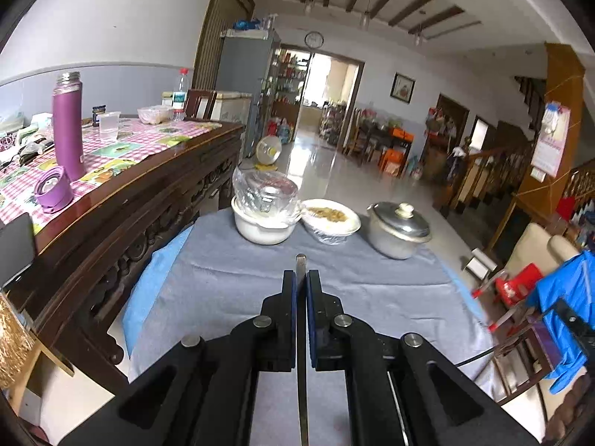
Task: Organize utensils
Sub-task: 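Lift the chopsticks with both tools and carry them above the cup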
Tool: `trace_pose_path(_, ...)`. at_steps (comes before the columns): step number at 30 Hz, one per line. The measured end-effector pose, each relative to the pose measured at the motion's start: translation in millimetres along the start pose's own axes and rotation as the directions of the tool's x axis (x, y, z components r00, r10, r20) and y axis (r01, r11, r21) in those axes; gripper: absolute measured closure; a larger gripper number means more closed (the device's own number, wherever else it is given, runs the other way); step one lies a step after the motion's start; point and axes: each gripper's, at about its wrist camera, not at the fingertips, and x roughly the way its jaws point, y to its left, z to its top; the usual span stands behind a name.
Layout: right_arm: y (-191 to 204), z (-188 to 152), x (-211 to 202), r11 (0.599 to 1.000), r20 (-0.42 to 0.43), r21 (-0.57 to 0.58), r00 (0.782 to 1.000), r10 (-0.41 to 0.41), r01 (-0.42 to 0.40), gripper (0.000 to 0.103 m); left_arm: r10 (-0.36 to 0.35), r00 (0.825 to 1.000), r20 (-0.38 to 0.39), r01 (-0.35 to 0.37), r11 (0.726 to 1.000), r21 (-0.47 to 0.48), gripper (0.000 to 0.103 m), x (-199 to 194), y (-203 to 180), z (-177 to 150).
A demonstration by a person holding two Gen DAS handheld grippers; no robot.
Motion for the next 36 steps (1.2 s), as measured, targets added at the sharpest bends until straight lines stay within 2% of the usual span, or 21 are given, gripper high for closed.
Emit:
trace_pose_path(7, 10.0, -2.2, -28.1, 0.999, -0.005, -0.052, 1.000, -0.008, 0.008, 0.096, -0.035, 0.996, 0.087, 0.033, 0.999, 0.026, 0.098, -51.8, -21.7, -7.5)
trace_pose_path(12, 22.2, 3.7, -53.4, 0.995, 0.023, -0.103, 1.000, -0.006, 0.008, 0.096, -0.070, 0.987, 0.144, 0.066, 0.997, 0.033, 0.098, -77.3, -37.9, -5.1)
trace_pose_path(18, 40.5, 15.2, -92.6, 0.988, 0.065, -0.147, 0.997, 0.048, -0.039, 0.096, -0.111, 0.973, 0.202, 0.104, 0.994, 0.046, 0.098, -94.9, -60.8, -1.1)
trace_pose_path(28, 72.1, 12.6, -111.6, 0.973, 0.057, -0.195, 0.989, 0.139, -0.126, 0.096, -0.124, 0.965, 0.230, 0.111, 0.991, 0.069, 0.098, -86.5, -89.6, -4.5)
trace_pose_path(36, 84.5, -6.5, -93.1, 0.962, -0.002, -0.212, 0.985, 0.174, -0.170, 0.096, -0.121, 0.969, 0.217, 0.109, 0.992, 0.067, 0.098, -63.8, -95.7, -20.2)
